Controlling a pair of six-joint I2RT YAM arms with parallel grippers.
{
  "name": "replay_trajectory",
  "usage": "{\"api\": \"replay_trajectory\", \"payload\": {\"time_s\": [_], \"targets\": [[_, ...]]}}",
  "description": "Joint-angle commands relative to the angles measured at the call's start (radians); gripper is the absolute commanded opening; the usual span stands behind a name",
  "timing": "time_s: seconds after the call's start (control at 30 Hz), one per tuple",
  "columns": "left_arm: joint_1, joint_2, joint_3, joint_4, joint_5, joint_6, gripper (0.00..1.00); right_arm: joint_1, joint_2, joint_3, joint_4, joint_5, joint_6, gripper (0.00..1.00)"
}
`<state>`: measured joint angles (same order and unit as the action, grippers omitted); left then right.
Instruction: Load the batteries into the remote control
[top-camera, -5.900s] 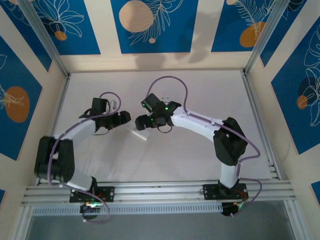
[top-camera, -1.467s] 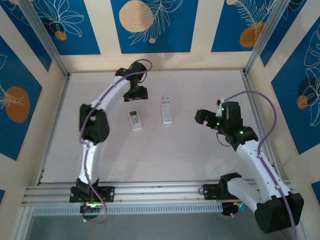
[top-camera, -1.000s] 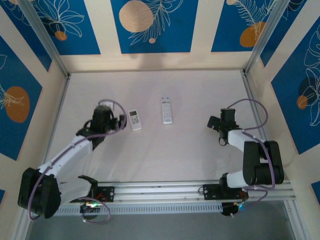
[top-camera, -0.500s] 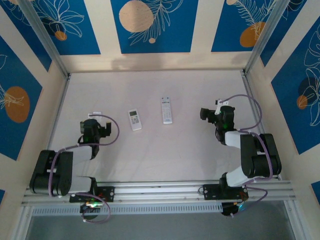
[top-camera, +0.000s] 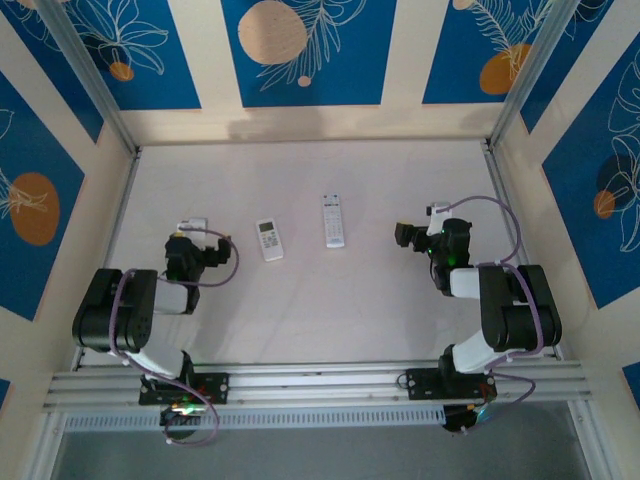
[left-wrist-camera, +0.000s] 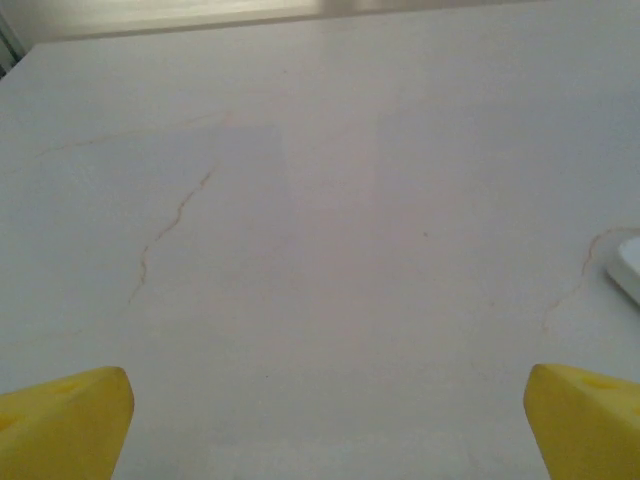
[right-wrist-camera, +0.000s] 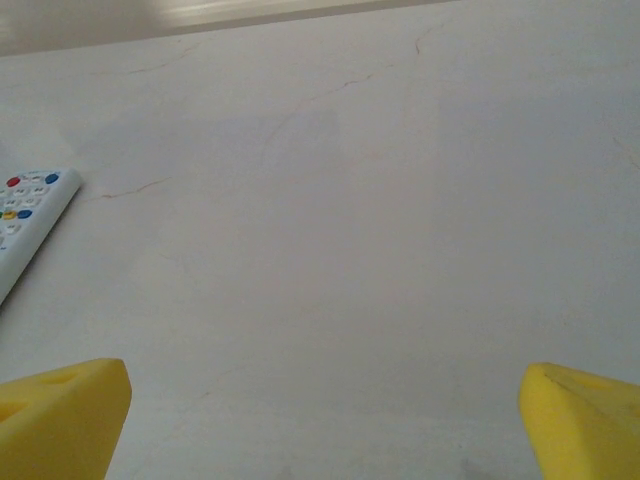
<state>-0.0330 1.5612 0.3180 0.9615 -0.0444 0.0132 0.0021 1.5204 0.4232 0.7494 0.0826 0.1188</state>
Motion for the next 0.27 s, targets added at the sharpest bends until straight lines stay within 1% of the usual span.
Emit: {"api": "replay_trajectory", "payload": {"time_s": [0.0,0.07,0.13,0.23], "targets": [[0.008,-0.003,0.011,0.05,0.014,-0.015,1.0,-0.002,0.003,0.002,0.04,-0.018,-0.024,0.99],[0.008,0.0,0.016,0.049,0.031,-0.009,1.0,-0.001,0.007,0.006,0.036,-0.021,-0.025,0.99],[0.008,-0.004,0.045,-0.017,0.056,0.003,1.0,-0.007,0.006,0.004,0.039,-0.029,-0.026,0.99],[0.007,-0.002,0.057,-0.039,0.126,0.03,1.0,-0.002,0.0,-0.004,0.049,-0.022,-0.027,0.99]]}}
